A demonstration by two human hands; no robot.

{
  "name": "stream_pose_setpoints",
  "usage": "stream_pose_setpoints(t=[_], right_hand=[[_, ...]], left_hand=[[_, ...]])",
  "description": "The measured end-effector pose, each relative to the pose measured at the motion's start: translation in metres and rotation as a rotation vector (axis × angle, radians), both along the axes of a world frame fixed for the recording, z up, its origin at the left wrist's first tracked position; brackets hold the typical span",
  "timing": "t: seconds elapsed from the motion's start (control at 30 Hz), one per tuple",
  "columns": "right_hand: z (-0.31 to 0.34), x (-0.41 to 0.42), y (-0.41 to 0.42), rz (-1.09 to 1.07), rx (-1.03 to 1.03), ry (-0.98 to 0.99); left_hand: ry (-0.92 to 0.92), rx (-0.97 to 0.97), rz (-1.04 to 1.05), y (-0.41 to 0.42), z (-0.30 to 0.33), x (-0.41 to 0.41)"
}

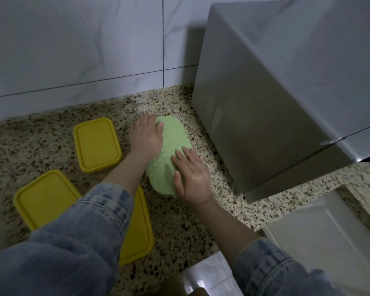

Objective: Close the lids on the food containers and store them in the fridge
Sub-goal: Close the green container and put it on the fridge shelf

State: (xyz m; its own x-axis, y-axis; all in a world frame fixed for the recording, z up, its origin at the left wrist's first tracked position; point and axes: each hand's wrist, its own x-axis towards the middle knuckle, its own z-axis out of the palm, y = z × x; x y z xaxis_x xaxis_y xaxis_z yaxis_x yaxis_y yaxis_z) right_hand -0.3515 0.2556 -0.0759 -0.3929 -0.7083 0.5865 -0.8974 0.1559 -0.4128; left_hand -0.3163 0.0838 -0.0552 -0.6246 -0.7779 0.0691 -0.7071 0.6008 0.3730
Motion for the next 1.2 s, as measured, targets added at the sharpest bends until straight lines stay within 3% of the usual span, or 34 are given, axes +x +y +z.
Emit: stream_pose_setpoints(t=[0.4, 0.6, 0.77, 0.9, 1.03, 1.2], right_hand=[[-0.006, -0.012, 0.003, 0.106, 0.016, 0.253], [-0.004, -0.006, 0.008, 0.027, 0.109, 0.183], [0.003, 0.005, 0.011, -0.052, 0.190, -0.213], [0.009, 0.015, 0.008, -0.200, 0.112, -0.720], [0.020, 0.014, -0.001, -0.341, 0.028, -1.198], [0.027, 0.010, -0.009, -0.428, -0.011, -1.408]], left_hand=[[0.068, 0.009, -0.028, -0.001, -0.004, -0.001], [0.115, 0.077, 0.019, 0.000, -0.004, 0.001], [0.307, 0.276, 0.162, 0.007, -0.004, 0.006], [0.546, 0.574, 0.346, 0.016, -0.003, 0.011], [0.639, 0.870, 0.541, 0.021, -0.003, 0.018], [0.704, 0.969, 0.568, 0.034, 0.003, 0.022]])
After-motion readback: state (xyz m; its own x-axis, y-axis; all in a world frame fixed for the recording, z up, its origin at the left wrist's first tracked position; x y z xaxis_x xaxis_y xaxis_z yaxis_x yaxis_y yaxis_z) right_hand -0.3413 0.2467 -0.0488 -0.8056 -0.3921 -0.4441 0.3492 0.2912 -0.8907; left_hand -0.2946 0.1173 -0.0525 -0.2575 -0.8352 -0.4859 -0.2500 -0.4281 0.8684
